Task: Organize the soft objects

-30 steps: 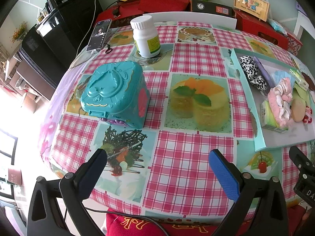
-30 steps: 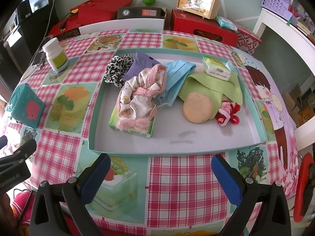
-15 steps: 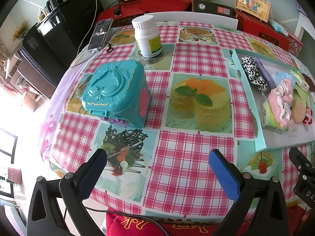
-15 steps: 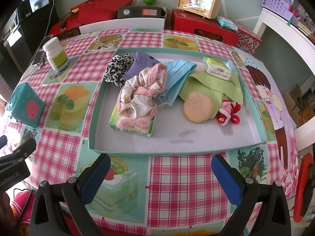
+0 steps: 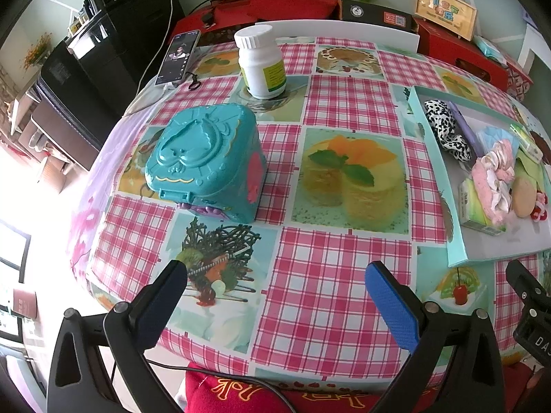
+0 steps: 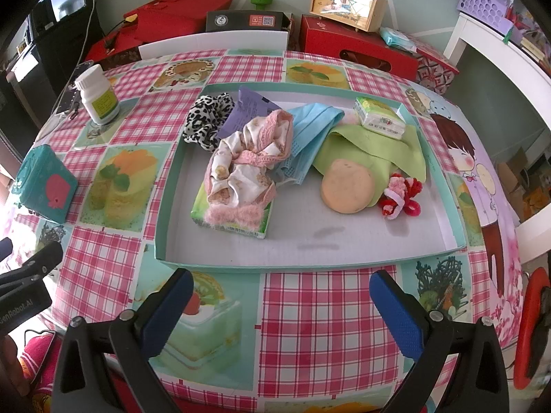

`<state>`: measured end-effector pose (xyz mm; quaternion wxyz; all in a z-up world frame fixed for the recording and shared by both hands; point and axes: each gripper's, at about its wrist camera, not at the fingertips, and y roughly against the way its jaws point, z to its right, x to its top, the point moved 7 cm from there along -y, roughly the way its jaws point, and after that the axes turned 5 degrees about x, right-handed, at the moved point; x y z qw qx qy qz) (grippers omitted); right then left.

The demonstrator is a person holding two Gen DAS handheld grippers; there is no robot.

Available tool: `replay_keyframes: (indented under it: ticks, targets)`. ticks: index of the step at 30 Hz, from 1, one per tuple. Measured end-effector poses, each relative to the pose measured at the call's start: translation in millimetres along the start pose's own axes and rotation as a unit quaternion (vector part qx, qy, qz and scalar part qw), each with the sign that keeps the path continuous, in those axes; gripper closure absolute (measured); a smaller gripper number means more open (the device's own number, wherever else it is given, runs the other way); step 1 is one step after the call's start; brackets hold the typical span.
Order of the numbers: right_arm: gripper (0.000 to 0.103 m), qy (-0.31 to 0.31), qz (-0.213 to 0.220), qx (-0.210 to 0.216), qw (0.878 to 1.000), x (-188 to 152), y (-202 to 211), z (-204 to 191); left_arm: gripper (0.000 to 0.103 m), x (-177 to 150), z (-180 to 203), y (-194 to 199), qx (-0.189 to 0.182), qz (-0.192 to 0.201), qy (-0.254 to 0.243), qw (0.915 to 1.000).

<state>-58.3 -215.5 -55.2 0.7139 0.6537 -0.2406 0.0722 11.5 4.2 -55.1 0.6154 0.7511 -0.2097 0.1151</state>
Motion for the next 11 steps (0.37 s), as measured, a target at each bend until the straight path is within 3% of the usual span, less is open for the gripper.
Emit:
replay_keyframes:
  ticks: [11]
  targets:
    - [0.0, 0.0, 0.0, 0.0, 1.0, -0.4, -0.7, 0.2, 0.0, -0.6, -0.1, 0.7, 0.0, 0.0, 0.0, 1.0]
